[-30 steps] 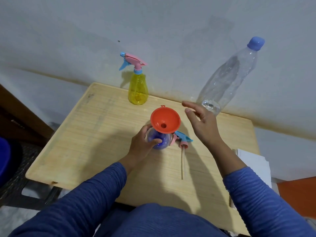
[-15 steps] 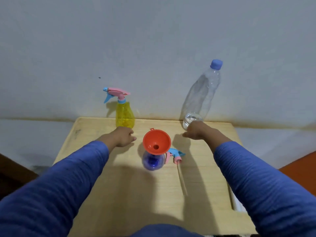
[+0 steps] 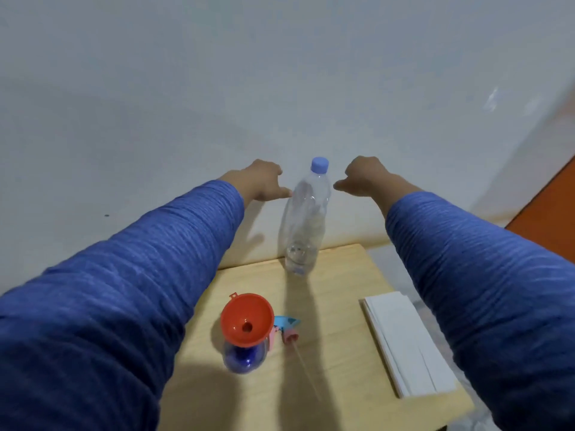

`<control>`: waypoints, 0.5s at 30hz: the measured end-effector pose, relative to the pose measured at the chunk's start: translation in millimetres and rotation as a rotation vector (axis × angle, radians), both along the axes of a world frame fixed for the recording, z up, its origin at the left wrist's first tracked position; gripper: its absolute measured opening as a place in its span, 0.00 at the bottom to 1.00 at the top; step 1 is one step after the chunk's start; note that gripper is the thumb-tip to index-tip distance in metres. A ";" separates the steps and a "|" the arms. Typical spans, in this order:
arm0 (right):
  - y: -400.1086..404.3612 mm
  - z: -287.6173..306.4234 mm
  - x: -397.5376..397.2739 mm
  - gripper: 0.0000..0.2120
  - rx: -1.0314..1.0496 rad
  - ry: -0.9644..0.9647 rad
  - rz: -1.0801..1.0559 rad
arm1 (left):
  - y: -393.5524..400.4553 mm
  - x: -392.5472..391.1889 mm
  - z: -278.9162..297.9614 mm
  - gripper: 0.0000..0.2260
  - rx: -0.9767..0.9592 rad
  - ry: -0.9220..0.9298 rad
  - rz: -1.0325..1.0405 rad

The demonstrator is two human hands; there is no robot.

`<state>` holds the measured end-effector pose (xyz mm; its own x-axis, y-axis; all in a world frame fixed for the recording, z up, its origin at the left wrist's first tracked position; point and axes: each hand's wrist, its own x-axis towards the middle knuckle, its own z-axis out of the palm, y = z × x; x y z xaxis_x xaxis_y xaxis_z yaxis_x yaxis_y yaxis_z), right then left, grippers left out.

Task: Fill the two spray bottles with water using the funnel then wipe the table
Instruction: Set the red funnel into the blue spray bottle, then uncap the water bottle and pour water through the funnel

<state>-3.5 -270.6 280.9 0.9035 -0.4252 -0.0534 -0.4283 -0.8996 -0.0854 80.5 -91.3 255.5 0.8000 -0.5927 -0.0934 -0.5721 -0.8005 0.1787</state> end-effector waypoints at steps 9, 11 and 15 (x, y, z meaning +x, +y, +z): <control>4.6 -2.7 24.1 0.25 0.238 -0.291 0.164 | -55.9 -6.4 -26.5 0.34 -0.370 0.140 0.024; 5.1 -12.0 24.4 0.23 0.302 -0.394 0.155 | -55.9 -11.4 -36.6 0.33 -0.523 0.222 0.047; 8.9 -32.9 16.0 0.19 0.451 -0.614 0.085 | -53.9 -24.4 -55.9 0.33 -0.743 0.337 0.084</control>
<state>12.5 -261.6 248.0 0.8557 -0.4087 0.3174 -0.1158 -0.7490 -0.6524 56.1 -145.1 199.5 0.8435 -0.5341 0.0566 -0.3366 -0.4436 0.8306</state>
